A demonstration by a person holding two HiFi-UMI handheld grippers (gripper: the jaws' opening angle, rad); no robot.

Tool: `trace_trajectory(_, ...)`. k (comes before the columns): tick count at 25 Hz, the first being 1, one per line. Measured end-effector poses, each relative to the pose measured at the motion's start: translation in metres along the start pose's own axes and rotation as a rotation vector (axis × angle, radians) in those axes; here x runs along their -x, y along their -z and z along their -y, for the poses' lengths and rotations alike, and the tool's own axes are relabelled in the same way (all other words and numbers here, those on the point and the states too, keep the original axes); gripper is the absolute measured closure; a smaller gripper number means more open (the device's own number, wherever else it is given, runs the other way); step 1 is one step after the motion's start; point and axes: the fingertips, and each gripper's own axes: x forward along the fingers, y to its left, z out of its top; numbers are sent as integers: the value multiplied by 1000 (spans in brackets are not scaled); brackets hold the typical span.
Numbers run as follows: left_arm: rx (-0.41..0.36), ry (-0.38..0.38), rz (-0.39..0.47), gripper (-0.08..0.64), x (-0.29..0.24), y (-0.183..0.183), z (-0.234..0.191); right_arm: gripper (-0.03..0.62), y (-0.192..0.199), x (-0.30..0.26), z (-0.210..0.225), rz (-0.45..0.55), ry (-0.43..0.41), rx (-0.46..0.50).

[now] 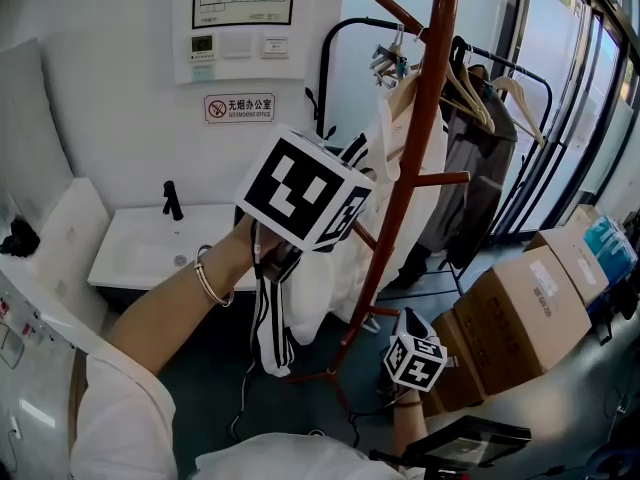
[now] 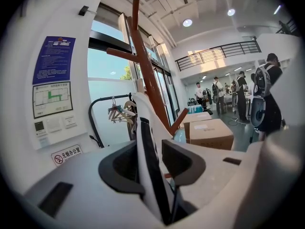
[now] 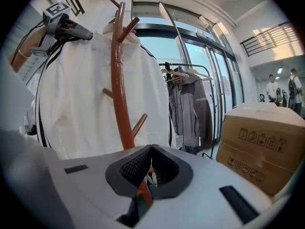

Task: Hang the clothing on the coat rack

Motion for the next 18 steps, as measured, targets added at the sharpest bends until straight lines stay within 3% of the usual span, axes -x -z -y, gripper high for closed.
trace_trajectory(18, 21, 8, 47, 400, 26, 1, -4, 569, 3, 5, -18, -3, -11, -1)
